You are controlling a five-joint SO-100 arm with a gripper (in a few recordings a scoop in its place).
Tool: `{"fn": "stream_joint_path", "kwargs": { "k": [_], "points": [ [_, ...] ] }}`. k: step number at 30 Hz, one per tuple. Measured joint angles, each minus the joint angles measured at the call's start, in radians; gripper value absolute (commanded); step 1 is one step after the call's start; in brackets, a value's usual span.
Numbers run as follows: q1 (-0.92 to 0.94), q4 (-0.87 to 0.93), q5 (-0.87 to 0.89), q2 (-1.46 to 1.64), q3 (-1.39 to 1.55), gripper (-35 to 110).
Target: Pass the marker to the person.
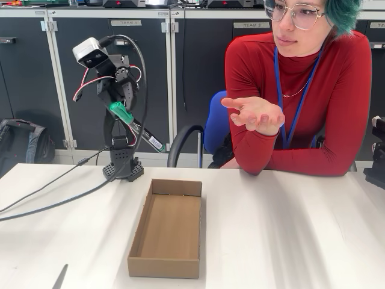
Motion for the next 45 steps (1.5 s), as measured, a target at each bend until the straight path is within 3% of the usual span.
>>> {"fn": "stream_joint_path", "kwargs": {
  "k": [12, 22, 27, 36, 45],
  "points": [
    [-0.331, -0.255, -0.071, -0.012, 0.041, -5],
    [-0.466, -0.419, -0.135, -0.018, 0.067, -5],
    [-0.492, -0.407, -0.144, 0.014, 0.117, -5],
    [-0.497, -0.230, -0.143, 0.169, 0.187, -5],
    [-0.495, -0.202, -0.123, -0.120, -0.195, -5]
  ]
}}
